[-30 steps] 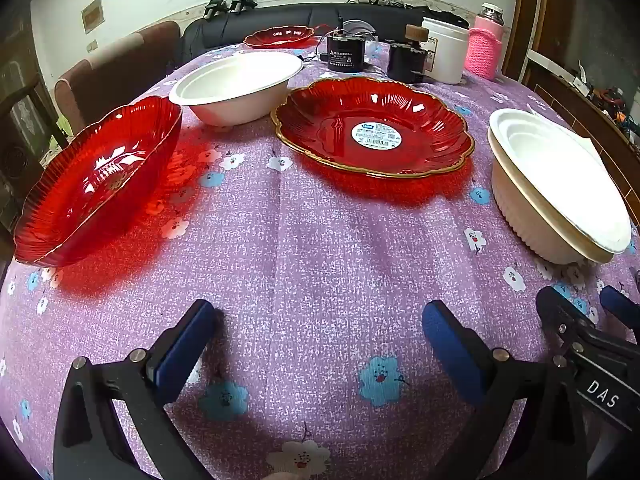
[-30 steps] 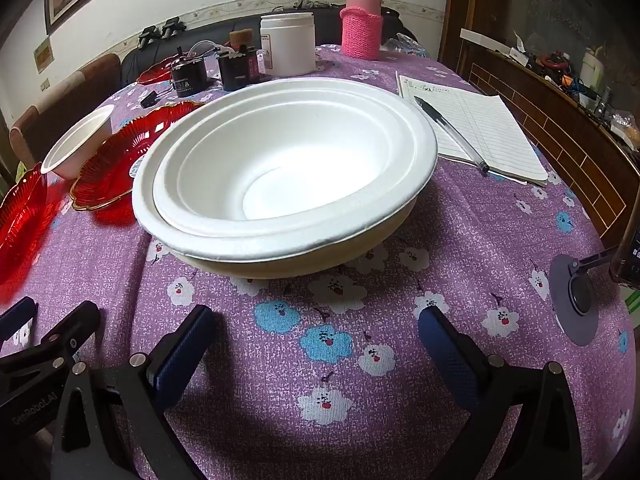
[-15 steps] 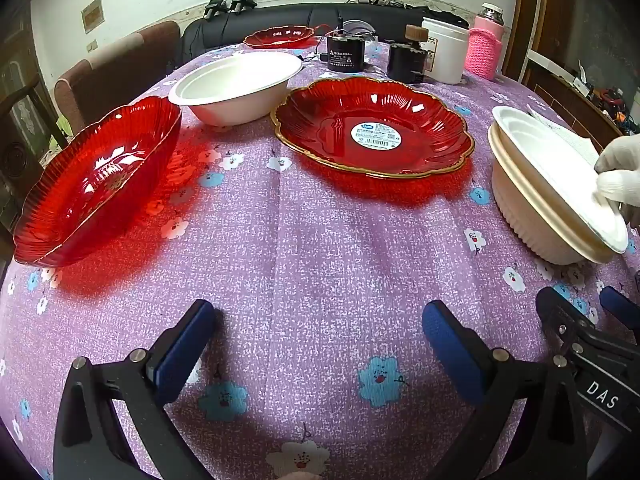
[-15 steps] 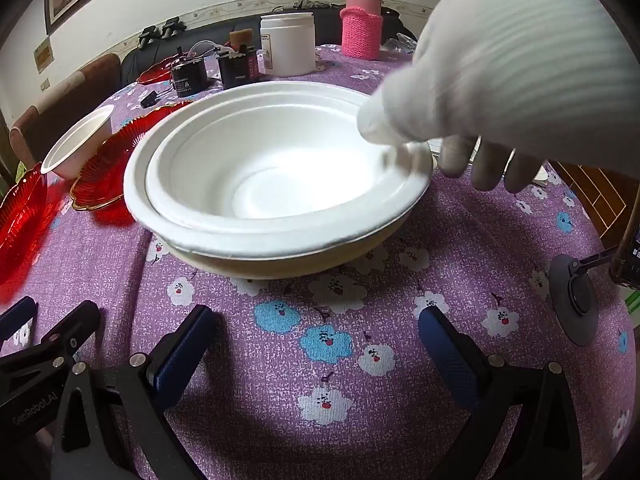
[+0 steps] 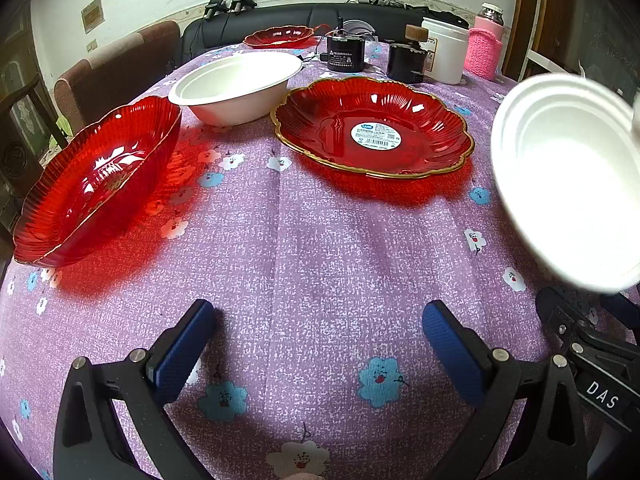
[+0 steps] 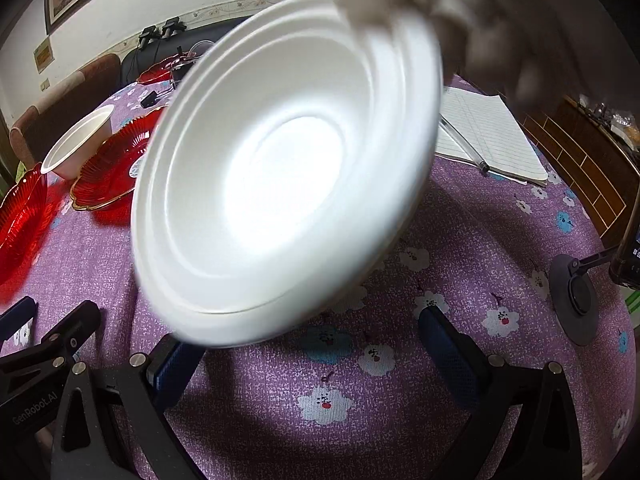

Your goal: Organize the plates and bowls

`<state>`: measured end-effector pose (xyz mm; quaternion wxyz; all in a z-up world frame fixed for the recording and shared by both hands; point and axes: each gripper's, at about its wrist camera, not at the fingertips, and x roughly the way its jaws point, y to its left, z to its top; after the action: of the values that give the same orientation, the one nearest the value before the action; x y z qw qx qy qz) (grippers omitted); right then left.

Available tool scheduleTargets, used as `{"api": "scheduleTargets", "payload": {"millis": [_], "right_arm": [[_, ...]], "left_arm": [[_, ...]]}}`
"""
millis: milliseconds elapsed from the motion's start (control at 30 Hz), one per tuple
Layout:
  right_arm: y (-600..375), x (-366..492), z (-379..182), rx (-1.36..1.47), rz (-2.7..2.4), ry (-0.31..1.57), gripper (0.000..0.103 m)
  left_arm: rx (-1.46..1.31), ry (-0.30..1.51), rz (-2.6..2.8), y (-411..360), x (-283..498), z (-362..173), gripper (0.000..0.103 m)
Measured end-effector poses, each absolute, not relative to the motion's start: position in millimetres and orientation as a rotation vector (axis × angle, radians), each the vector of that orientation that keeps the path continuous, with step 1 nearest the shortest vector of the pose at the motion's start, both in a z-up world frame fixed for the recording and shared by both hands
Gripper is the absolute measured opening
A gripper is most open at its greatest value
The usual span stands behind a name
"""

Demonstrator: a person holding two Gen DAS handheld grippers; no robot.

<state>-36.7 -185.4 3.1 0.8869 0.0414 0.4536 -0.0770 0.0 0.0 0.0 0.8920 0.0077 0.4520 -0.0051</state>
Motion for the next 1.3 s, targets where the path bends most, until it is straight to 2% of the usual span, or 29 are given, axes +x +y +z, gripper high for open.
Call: {"api": "scheduleTargets", "payload": {"millis": [1300], "right_arm": [[-185.6, -37.3, 3.5, 0.086, -0.16, 0.943, 0.102]], "left_arm": [[0.016, 0.938, -0.011, 0.0, 0.0, 0.0, 0.103]]}}
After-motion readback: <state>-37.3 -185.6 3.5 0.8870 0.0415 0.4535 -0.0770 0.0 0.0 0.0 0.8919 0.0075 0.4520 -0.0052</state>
